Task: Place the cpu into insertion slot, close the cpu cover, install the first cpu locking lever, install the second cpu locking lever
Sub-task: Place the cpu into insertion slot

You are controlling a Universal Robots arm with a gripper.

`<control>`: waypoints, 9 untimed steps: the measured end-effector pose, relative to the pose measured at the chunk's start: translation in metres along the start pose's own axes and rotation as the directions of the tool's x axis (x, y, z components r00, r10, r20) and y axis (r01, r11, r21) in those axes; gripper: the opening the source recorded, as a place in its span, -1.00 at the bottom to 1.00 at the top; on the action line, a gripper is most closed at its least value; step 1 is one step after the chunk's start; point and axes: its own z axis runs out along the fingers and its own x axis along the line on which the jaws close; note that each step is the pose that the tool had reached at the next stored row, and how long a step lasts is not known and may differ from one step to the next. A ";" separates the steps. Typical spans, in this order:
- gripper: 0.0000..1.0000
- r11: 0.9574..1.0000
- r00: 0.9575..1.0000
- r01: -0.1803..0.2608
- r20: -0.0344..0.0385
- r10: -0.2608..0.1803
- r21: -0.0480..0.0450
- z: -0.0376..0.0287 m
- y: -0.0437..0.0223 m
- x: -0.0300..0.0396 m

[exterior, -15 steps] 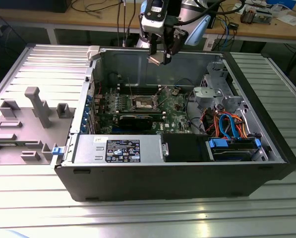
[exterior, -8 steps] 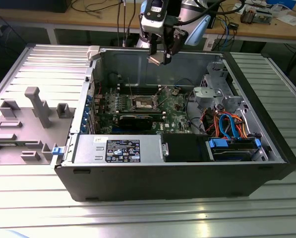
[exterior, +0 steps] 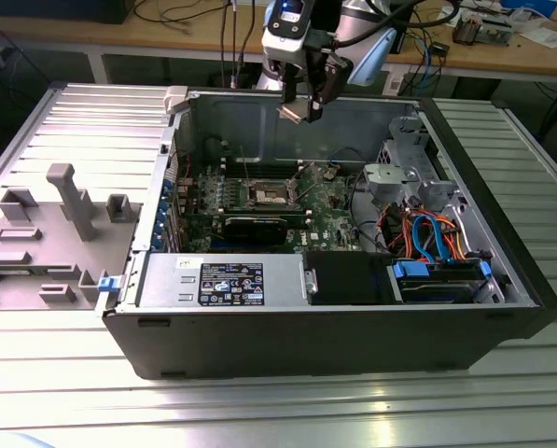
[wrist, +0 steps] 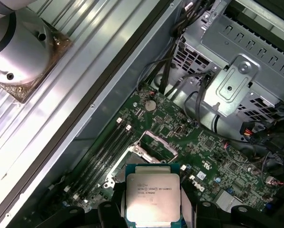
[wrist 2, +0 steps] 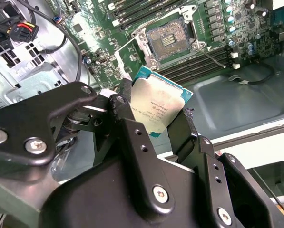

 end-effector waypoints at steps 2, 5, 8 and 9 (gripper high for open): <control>0.09 1.000 1.000 -0.013 0.001 0.013 0.000 0.0000 0.0000 0.0000; 0.09 1.000 1.000 -0.021 0.002 0.021 0.000 0.0001 0.0000 0.0000; 0.09 1.000 1.000 -0.027 0.002 0.027 -0.001 0.0001 0.0000 0.0000; 0.09 1.000 1.000 -0.030 0.003 0.030 -0.001 0.0002 0.0000 0.0000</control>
